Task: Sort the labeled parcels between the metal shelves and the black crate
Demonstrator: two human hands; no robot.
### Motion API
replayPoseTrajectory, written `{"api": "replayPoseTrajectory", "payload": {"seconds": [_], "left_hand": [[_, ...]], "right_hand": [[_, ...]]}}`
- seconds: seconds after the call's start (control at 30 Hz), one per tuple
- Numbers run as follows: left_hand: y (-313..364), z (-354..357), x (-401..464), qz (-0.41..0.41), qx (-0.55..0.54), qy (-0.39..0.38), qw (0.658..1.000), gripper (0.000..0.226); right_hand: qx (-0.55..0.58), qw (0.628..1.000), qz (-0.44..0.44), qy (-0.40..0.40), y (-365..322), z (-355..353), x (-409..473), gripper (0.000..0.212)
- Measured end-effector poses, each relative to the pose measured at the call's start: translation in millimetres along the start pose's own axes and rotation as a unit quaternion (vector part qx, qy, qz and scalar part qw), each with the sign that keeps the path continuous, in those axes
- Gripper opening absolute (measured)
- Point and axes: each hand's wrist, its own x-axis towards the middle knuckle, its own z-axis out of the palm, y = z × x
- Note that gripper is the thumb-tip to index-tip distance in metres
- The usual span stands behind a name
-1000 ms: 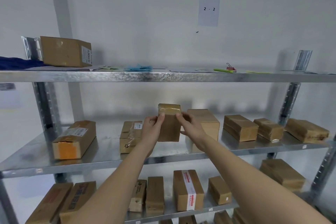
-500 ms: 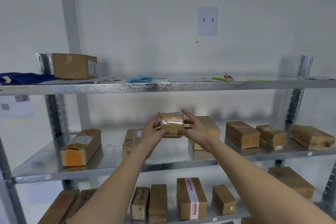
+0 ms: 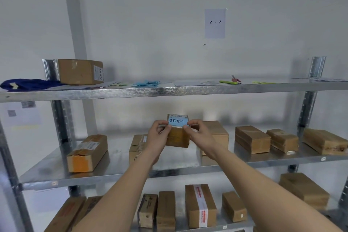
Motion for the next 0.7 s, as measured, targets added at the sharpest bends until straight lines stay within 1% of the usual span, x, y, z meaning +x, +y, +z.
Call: {"api": "replayPoseTrajectory", "payload": {"seconds": [0.03, 0.07, 0.13, 0.17, 0.23, 0.33, 0.43, 0.57, 0.7], "left_hand": [[1, -1, -1, -0.001, 0.003, 0.002, 1.0, 0.02], [1, -3, -2, -0.004, 0.006, 0.004, 1.0, 0.025], [1, -6, -5, -0.013, 0.003, 0.002, 1.0, 0.036], [0, -8, -6, -0.017, 0.002, 0.001, 1.0, 0.039], [1, -12, -10, -0.022, 0.003, -0.004, 1.0, 0.041], [-2, -17, -11, -0.03, 0.002, -0.001, 1.0, 0.043], [-7, -24, -15, -0.04, -0.003, 0.014, 0.999, 0.042], [-18, -40, -23, -0.057, -0.016, 0.022, 0.998, 0.036], [-27, -59, -39, -0.072, -0.03, 0.028, 0.997, 0.042]], "right_hand": [[-0.005, 1.0, 0.0, 0.0, 0, 1, -1, 0.026], [-0.015, 1.0, 0.002, -0.003, 0, 2, -2, 0.029], [-0.03, 1.0, 0.004, -0.005, -3, 5, -5, 0.043], [-0.035, 0.999, 0.006, -0.006, -4, 6, -6, 0.049], [-0.035, 0.999, 0.01, -0.022, -7, 10, -9, 0.054], [-0.033, 0.998, 0.012, -0.056, -9, 15, -13, 0.052], [-0.04, 0.997, 0.013, -0.066, -7, 21, -16, 0.049], [-0.047, 0.995, 0.017, -0.086, 0, 30, -20, 0.051], [-0.059, 0.992, 0.014, -0.114, 11, 52, -25, 0.053]]}}
